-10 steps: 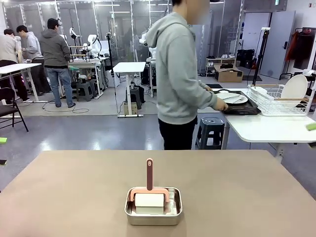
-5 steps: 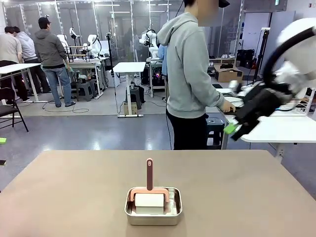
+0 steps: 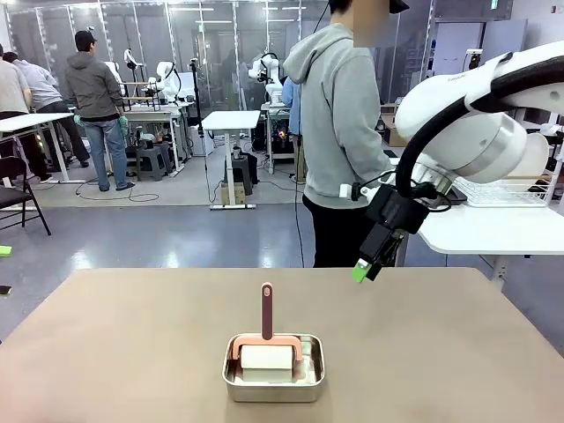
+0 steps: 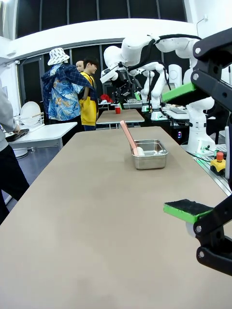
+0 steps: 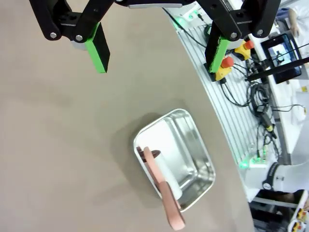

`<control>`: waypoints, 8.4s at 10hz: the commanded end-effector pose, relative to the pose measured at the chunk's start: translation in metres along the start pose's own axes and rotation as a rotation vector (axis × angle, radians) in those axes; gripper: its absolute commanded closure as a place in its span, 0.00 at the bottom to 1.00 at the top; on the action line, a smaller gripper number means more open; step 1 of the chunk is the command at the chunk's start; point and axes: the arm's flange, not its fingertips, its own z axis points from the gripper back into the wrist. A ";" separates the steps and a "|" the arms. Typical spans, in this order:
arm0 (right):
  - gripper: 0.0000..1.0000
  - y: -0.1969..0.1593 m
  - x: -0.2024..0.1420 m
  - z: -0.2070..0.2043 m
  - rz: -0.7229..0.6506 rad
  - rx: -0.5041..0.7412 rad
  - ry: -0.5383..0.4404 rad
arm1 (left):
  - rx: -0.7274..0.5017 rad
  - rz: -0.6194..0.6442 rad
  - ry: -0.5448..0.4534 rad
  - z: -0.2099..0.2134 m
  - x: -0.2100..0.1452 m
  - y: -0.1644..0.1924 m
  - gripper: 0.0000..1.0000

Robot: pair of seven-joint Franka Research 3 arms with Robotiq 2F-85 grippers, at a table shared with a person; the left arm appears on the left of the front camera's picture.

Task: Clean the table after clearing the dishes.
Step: When the right (or left) Handle tray is removed, use the right hand (or left hand) to clean the right (or left) side of the table with the Lint Roller.

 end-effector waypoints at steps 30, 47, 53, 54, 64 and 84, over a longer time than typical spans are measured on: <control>0.00 0.082 0.182 -0.158 0.512 -0.117 0.466 | -0.003 -0.002 0.008 0.003 -0.002 -0.001 0.00; 0.99 0.101 0.166 -0.071 0.320 -0.148 0.357 | -0.003 -0.002 0.008 0.003 -0.002 -0.001 0.00; 0.99 0.034 0.033 0.035 -0.462 -0.243 -0.096 | -0.003 -0.002 0.008 0.003 -0.002 -0.001 0.00; 0.99 0.016 0.010 0.040 -0.569 -0.211 -0.186 | -0.003 -0.002 0.008 0.003 -0.002 -0.001 0.00; 0.79 -0.042 -0.040 0.050 -0.685 -0.141 -0.281 | -0.003 -0.002 0.008 0.003 -0.002 -0.001 0.00; 0.79 -0.230 -0.133 -0.035 -0.923 0.116 -0.317 | -0.003 -0.002 0.008 0.003 -0.002 -0.001 0.00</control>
